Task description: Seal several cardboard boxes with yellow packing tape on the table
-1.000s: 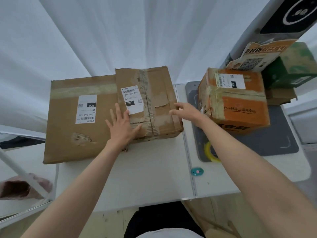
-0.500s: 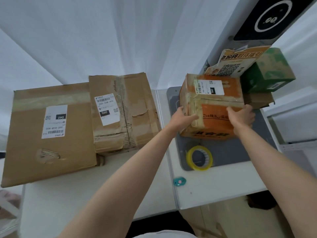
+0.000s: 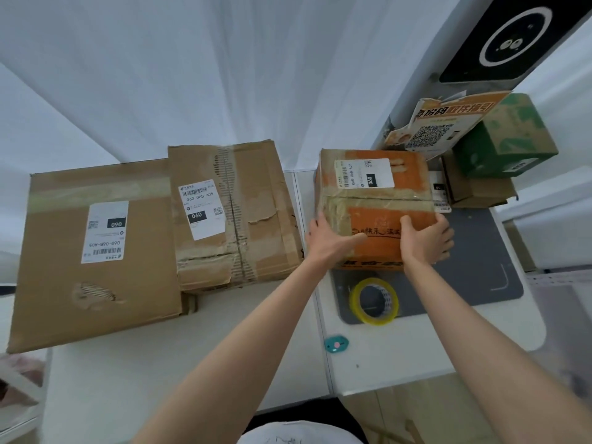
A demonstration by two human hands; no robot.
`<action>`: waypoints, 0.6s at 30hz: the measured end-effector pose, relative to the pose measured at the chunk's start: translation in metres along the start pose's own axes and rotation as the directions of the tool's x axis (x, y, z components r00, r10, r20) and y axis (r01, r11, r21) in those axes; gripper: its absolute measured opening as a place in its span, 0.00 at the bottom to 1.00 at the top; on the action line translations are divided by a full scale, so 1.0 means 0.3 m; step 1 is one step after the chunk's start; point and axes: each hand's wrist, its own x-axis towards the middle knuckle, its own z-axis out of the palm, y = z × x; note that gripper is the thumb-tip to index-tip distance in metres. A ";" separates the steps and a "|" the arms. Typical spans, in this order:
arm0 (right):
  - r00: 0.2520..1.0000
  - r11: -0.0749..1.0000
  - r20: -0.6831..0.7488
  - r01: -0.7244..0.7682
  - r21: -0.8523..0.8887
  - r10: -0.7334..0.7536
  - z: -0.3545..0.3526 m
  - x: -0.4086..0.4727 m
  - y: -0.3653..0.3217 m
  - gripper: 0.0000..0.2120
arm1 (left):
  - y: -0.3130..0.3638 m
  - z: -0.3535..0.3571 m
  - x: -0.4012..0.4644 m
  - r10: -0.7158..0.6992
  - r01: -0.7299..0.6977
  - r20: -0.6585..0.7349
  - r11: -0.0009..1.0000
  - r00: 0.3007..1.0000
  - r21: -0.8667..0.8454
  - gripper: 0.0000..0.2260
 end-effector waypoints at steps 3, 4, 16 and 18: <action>0.998 0.998 0.021 0.057 0.020 -0.057 0.029 -0.040 -0.045 0.31 | -0.043 -0.042 -0.012 -0.019 0.019 -0.042 1.000 0.999 -0.009 0.56; 0.997 0.997 0.032 0.075 0.022 -0.075 0.041 -0.047 -0.064 0.30 | -0.052 -0.054 -0.012 -0.032 0.031 -0.058 0.999 0.998 -0.012 0.56; 0.933 0.944 0.272 0.287 -0.162 -0.236 0.079 -0.100 -0.145 0.36 | -0.050 -0.216 0.014 0.011 -0.008 -0.077 0.999 0.997 0.033 0.24; 0.879 0.903 0.247 0.428 -0.037 -0.407 0.066 -0.174 -0.187 0.34 | -0.041 -0.286 -0.016 0.031 -0.033 -0.065 0.999 0.997 -0.024 0.13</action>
